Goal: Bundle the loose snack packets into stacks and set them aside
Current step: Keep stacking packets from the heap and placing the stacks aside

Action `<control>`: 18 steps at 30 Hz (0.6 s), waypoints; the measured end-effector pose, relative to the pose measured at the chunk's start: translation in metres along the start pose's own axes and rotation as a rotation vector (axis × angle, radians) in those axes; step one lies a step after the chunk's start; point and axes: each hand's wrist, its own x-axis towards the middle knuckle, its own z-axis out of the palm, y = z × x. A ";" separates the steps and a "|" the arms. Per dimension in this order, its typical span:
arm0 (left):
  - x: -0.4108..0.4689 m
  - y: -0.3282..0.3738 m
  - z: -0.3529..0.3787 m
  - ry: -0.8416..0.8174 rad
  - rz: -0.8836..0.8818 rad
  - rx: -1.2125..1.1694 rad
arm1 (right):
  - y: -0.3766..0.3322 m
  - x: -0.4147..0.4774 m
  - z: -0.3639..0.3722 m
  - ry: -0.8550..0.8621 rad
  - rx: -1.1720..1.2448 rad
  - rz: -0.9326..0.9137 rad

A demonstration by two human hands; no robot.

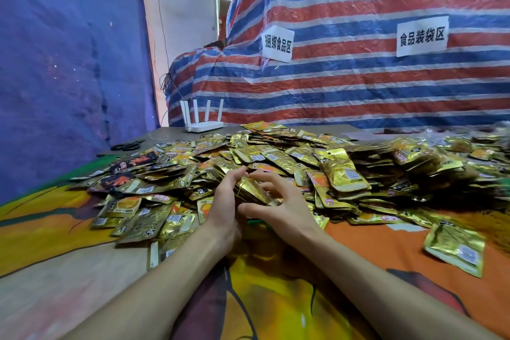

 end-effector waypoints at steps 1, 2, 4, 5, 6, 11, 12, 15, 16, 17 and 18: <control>0.001 0.000 0.000 -0.009 0.001 0.002 | 0.000 0.001 -0.003 -0.017 -0.026 0.029; 0.002 -0.001 0.000 -0.013 0.002 0.001 | -0.001 0.002 -0.006 -0.046 -0.045 0.056; 0.003 -0.001 0.001 -0.003 0.000 0.015 | -0.001 0.004 -0.011 -0.108 -0.077 0.091; 0.003 -0.001 0.000 0.000 -0.014 0.023 | -0.002 0.004 -0.013 -0.124 -0.082 0.106; 0.003 0.000 0.000 -0.008 -0.035 0.044 | -0.001 0.004 -0.014 -0.126 -0.086 0.115; -0.004 -0.002 0.003 -0.095 -0.029 0.244 | -0.007 0.000 -0.025 -0.043 -0.098 0.063; -0.006 -0.003 0.005 -0.104 0.012 0.258 | -0.012 0.001 -0.031 -0.007 -0.108 0.061; -0.010 -0.003 0.009 -0.017 0.088 0.260 | -0.021 0.010 -0.061 0.159 -0.261 0.067; -0.009 -0.002 0.008 0.013 0.098 0.250 | -0.021 0.015 -0.072 0.229 -0.337 0.076; -0.009 -0.002 0.007 0.025 0.104 0.248 | -0.020 0.022 -0.084 0.304 -0.417 0.086; -0.009 -0.001 0.006 0.025 0.110 0.260 | -0.017 0.030 -0.095 0.383 -0.496 0.097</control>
